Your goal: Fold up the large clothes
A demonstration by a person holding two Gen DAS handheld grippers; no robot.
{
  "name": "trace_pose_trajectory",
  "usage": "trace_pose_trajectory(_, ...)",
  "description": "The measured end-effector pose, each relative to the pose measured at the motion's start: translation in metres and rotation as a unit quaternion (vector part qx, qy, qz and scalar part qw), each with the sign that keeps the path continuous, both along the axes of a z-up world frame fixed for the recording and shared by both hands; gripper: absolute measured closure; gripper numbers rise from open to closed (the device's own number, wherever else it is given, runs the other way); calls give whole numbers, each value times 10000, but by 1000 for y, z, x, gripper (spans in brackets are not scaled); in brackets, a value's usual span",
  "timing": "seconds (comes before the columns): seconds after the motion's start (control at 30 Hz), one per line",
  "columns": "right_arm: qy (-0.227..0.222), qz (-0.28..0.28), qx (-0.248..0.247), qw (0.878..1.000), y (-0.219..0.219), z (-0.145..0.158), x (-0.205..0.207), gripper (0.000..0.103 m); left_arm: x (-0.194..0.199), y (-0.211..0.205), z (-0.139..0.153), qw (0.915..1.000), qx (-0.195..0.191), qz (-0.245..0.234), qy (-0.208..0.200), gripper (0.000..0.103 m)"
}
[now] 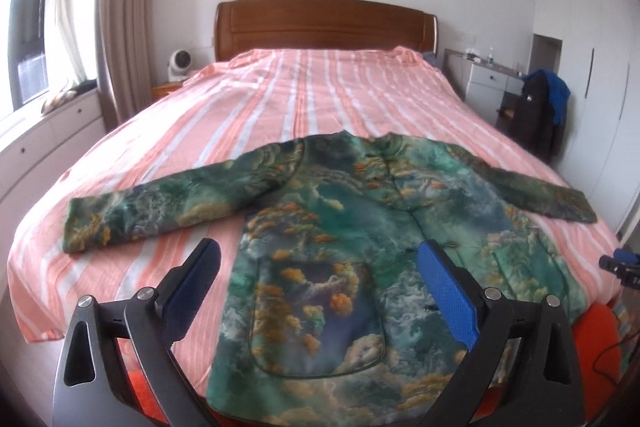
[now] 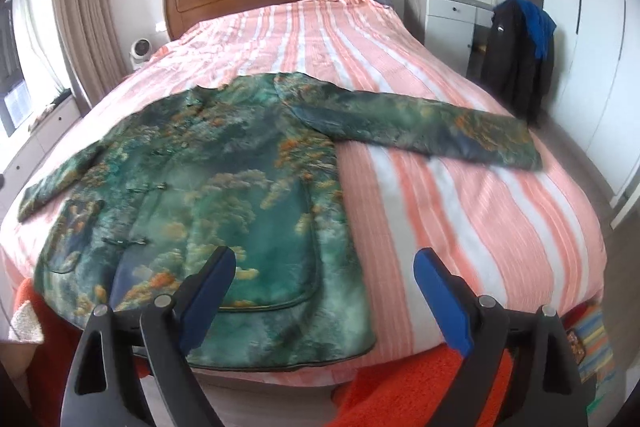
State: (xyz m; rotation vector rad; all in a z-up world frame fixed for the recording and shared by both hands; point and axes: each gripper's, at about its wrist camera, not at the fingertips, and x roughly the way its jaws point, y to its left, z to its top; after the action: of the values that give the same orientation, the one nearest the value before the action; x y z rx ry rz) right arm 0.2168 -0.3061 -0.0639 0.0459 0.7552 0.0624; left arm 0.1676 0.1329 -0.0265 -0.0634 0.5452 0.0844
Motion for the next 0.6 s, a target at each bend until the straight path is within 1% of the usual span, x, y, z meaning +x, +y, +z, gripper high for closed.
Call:
trace_pose_trajectory(0.1,-53,78,84,9999,6,4,-3,13,-2,-1,-3,9999,-96,77,63,4)
trace_pose_trajectory(0.2,-149,101,62,9998,12,7,-6,11,-2,9,-7,9986,-462,208,125,4)
trace_pose_trajectory(0.23,-186,121,48,9997,14,8,-7,11,-3,11,-8,9982,-524,270,114,4)
trace_pose_trajectory(0.3,-251,165,0,9995,18,9,-8,11,-4,16,-10,9973,-584,431,95,4)
trace_pose_trajectory(0.4,-310,339,-67,9989,24,10,-10,11,-3,22,-14,9959,-672,580,175,4)
trace_pose_trajectory(0.5,-365,611,-27,9975,29,10,-14,11,-2,27,-16,9946,-815,607,217,4)
trace_pose_trajectory(0.6,-364,710,-256,9965,38,7,-14,11,0,25,-17,9947,-824,554,259,4)
